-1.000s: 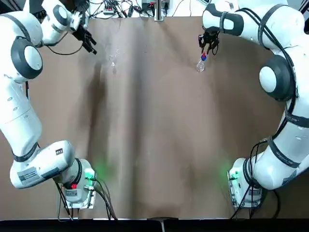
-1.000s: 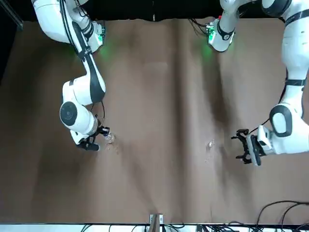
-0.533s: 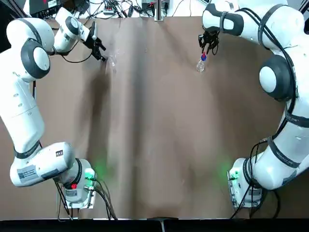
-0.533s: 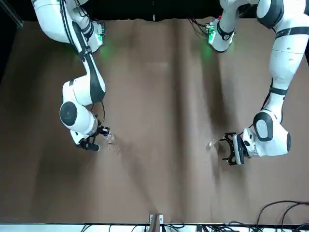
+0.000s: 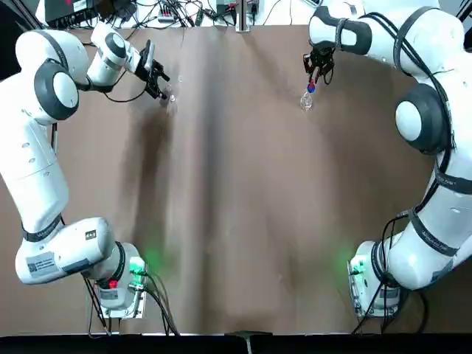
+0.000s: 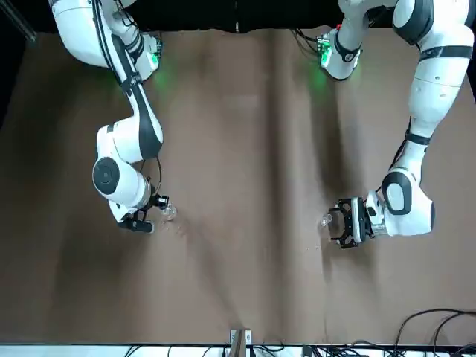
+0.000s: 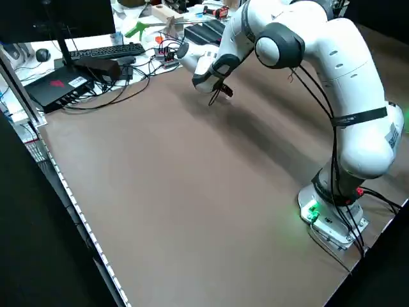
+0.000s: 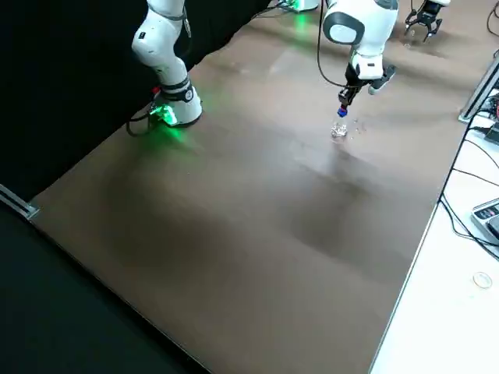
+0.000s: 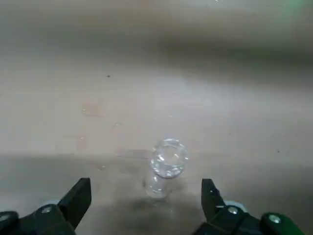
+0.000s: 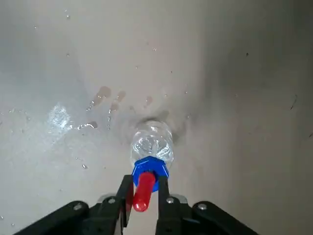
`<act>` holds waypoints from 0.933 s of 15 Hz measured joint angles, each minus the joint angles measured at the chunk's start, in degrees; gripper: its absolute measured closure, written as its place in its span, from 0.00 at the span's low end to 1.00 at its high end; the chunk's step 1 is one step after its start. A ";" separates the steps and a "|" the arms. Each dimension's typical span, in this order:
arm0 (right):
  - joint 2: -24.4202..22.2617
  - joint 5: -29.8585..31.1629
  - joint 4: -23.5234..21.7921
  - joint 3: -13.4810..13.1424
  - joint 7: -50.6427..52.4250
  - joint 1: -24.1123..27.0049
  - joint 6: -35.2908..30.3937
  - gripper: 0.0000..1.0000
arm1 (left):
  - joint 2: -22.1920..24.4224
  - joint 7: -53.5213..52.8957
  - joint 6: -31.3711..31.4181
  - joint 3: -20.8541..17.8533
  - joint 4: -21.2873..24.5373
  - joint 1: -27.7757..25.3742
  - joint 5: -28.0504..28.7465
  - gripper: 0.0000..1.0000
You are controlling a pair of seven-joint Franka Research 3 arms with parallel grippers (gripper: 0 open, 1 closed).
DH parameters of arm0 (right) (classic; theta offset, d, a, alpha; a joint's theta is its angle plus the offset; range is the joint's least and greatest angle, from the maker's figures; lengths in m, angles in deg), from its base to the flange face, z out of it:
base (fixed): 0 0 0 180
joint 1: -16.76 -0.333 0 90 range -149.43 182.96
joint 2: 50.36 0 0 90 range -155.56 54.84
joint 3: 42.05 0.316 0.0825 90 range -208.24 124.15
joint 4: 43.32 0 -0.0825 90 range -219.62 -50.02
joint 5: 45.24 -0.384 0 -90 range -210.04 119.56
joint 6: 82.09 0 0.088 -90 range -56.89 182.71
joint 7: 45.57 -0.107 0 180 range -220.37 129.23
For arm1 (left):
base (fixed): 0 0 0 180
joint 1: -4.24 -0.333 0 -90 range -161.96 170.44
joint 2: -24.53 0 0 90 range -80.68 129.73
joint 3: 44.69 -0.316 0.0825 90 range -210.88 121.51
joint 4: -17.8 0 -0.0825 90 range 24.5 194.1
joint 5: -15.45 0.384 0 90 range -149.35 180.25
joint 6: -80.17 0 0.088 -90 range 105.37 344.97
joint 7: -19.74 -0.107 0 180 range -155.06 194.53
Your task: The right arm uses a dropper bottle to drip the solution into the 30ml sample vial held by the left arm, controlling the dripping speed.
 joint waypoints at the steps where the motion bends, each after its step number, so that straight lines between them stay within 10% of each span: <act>1: 0.01 0.00 0.00 0.00 0.00 0.00 0.00 0.74 | 0.00 -1.01 0.00 0.00 0.43 -0.04 -0.04 0.00; 14: 0.06 0.00 0.01 -0.02 -0.10 0.00 0.00 0.97 | -0.11 -9.73 0.00 0.03 1.53 1.07 -6.43 0.00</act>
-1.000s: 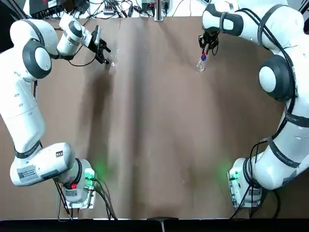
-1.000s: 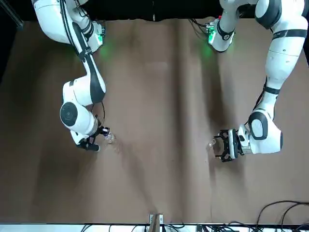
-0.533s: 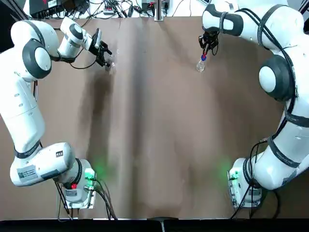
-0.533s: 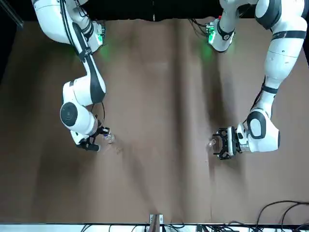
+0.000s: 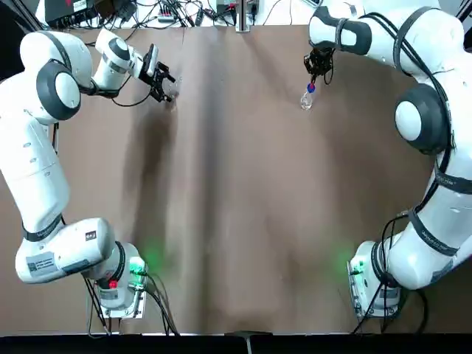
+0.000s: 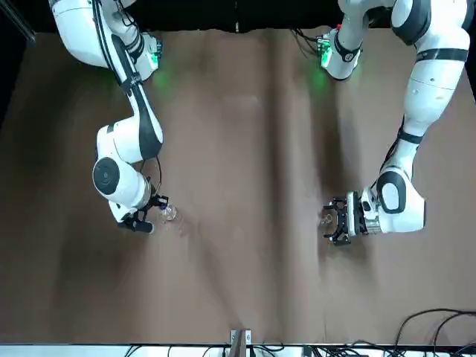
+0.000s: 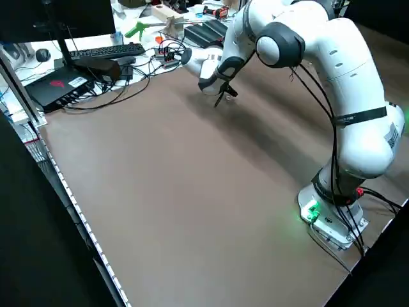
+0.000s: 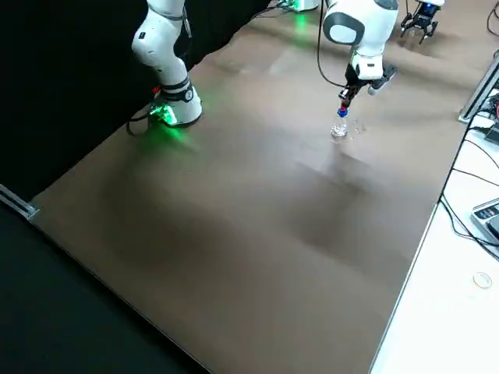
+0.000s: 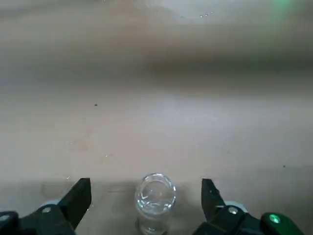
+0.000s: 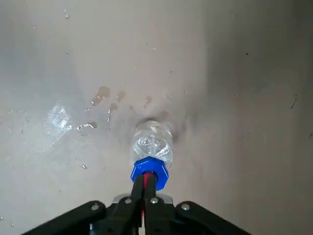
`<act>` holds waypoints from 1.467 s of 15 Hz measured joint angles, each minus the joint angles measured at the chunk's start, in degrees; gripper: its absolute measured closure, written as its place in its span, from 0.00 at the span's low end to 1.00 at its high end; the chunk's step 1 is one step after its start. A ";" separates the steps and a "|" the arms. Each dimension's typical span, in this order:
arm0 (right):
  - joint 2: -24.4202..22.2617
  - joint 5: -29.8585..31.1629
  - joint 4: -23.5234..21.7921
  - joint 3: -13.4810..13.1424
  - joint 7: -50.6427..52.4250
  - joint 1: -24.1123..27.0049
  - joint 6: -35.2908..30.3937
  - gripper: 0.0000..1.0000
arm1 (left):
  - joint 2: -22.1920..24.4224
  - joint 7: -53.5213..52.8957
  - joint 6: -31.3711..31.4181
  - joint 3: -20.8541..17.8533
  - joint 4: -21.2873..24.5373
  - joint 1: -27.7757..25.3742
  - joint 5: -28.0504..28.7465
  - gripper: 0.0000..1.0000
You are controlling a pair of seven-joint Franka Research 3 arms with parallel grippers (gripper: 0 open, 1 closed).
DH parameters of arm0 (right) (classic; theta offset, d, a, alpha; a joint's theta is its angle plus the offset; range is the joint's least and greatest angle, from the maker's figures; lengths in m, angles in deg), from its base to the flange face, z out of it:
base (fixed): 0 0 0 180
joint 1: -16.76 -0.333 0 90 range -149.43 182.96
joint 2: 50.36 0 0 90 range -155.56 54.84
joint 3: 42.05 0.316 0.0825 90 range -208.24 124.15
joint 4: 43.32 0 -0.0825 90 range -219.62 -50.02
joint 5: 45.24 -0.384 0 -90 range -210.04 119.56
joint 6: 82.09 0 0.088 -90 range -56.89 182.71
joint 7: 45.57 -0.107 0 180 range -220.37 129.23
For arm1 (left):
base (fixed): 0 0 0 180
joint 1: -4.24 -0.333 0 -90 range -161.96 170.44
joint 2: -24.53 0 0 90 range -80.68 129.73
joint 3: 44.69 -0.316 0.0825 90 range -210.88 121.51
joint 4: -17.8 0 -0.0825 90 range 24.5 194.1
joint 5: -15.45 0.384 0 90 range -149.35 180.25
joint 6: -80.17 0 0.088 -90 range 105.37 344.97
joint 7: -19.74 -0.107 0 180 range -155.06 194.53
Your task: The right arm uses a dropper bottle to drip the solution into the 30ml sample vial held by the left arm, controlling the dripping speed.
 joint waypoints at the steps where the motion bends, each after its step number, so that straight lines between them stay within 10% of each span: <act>1: 0.00 0.00 0.00 0.00 -0.01 0.00 0.00 0.97 | -0.10 -0.84 0.00 0.00 0.02 0.00 -0.02 0.00; 10: 0.01 0.00 0.10 -0.18 -0.11 0.06 0.00 0.93 | -0.85 -3.39 -0.05 -0.07 0.25 -0.19 -0.10 0.03; 13: 0.01 0.00 0.10 -0.18 -0.12 0.06 0.00 0.92 | -0.86 -3.48 -0.05 -0.09 0.27 -0.29 -0.10 0.25; 22: 0.01 0.00 0.10 -0.19 -0.15 0.06 0.00 0.89 | -0.86 -3.48 -0.21 -0.10 0.27 -0.77 -0.13 0.39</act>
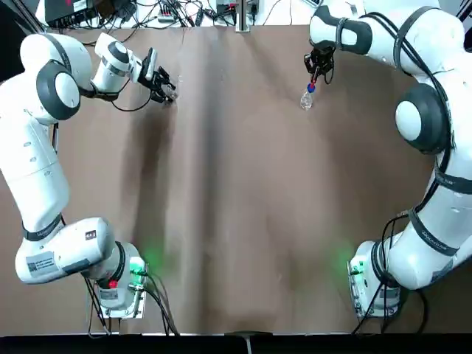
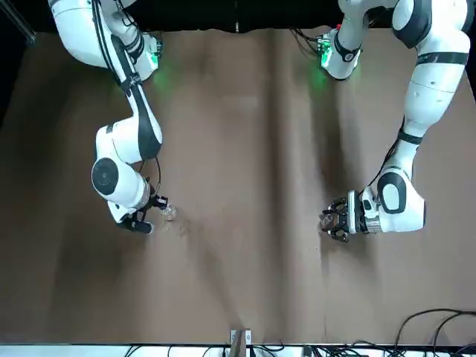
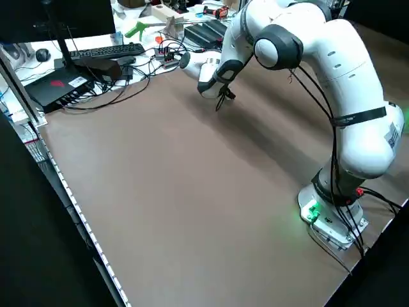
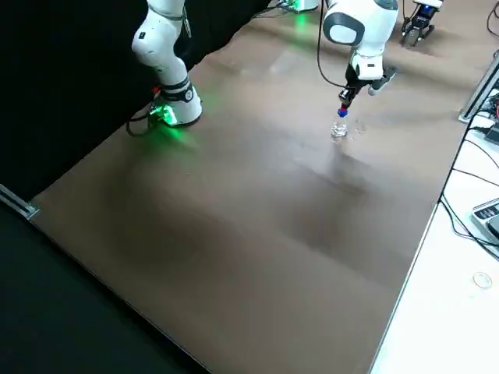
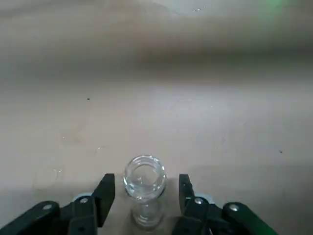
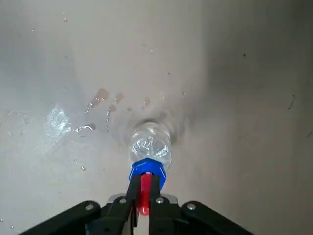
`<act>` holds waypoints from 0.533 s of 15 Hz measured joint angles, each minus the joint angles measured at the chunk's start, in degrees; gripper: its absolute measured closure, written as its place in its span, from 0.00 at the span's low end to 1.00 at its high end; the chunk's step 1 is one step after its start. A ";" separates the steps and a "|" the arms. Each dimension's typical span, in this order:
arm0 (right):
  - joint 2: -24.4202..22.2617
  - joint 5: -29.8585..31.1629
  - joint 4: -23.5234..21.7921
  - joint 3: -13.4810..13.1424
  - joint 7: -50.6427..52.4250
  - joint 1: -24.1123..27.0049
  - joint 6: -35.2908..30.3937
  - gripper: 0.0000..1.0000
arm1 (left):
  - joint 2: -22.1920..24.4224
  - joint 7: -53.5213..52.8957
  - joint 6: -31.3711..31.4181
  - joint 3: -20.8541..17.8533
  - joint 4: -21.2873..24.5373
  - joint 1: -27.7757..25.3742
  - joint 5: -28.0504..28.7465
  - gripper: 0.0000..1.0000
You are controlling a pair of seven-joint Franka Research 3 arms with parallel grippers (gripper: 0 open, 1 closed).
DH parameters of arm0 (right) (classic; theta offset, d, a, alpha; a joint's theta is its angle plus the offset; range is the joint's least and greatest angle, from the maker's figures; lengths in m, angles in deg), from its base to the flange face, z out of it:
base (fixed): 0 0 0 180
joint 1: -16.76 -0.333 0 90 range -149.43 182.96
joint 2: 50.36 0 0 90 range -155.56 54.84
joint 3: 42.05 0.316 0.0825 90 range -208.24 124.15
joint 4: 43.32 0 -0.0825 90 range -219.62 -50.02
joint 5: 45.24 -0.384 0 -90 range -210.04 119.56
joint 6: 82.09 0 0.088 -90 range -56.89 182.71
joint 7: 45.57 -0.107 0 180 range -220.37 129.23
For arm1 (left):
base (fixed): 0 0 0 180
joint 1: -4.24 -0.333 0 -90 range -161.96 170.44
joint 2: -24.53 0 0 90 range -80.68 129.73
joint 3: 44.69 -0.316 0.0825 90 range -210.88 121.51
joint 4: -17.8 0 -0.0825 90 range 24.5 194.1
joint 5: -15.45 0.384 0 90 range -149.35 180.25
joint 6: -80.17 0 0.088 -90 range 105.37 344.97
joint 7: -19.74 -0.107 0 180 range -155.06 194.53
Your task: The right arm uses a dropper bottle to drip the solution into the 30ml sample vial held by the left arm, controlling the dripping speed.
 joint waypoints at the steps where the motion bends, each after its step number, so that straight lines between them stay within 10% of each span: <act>1: 0.00 0.00 0.00 0.00 0.00 0.00 0.00 0.89 | 0.00 0.00 0.00 0.00 0.00 -0.02 0.00 0.39; 8: 0.00 0.00 0.00 0.00 0.02 0.00 0.00 0.87 | 0.00 0.00 -0.03 -0.04 0.03 -0.04 -0.03 0.57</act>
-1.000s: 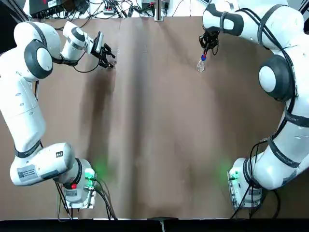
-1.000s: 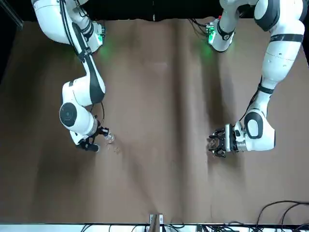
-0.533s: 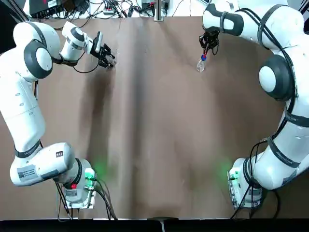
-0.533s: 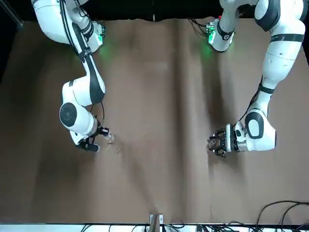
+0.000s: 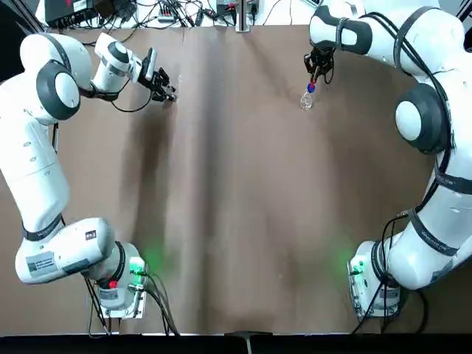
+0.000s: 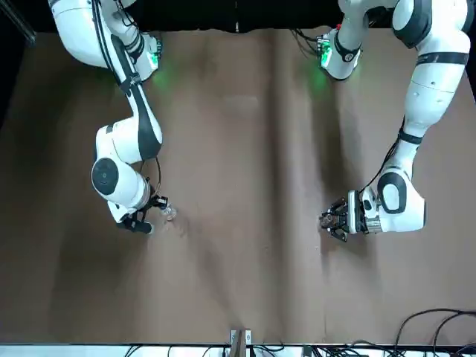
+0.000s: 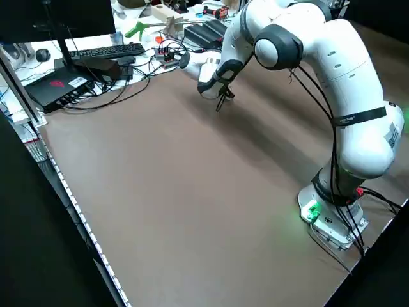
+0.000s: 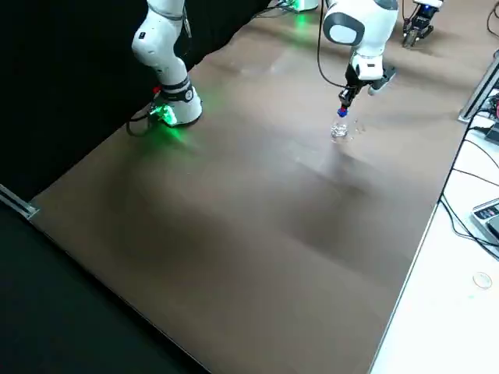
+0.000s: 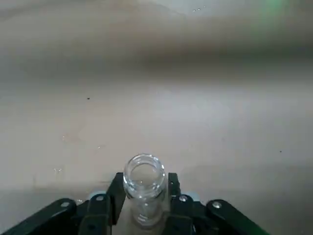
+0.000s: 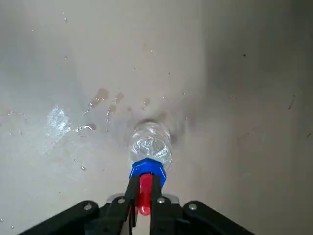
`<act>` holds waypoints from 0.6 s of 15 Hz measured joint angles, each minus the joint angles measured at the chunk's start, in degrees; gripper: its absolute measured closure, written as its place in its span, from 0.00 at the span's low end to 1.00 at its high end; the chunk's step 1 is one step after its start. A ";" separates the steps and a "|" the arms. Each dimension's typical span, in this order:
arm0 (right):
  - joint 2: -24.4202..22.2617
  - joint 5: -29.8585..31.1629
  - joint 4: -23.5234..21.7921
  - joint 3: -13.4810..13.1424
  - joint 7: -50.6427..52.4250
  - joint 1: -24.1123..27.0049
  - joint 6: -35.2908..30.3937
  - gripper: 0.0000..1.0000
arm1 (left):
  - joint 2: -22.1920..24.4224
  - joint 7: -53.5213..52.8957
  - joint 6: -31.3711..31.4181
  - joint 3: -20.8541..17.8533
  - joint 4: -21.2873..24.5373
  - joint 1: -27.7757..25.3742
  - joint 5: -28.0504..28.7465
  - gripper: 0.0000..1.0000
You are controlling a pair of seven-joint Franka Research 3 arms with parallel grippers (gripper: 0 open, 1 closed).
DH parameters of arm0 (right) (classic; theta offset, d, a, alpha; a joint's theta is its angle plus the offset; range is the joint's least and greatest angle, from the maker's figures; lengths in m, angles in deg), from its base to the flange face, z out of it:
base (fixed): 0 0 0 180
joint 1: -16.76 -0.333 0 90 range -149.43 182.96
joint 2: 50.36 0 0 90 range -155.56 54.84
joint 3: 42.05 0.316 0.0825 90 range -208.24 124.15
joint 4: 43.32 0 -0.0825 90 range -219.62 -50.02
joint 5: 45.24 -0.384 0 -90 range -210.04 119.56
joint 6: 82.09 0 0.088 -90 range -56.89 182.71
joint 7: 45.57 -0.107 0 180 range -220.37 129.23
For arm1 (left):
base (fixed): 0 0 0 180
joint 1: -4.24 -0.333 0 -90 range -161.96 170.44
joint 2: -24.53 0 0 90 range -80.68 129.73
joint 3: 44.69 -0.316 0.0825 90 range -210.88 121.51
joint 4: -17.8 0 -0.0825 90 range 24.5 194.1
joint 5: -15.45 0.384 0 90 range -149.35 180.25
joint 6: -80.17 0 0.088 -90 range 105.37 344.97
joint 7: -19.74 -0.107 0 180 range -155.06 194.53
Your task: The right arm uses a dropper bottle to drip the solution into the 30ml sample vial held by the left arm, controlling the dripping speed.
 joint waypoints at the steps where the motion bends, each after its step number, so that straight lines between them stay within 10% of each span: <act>1: 0.00 0.00 0.00 0.00 0.00 0.00 0.00 0.87 | 0.00 0.01 0.00 0.00 0.00 0.00 -0.01 0.57; 9: 0.00 0.00 0.31 -0.15 0.03 0.00 -0.10 0.89 | 0.00 0.26 0.00 -0.01 0.00 -0.02 -0.05 0.69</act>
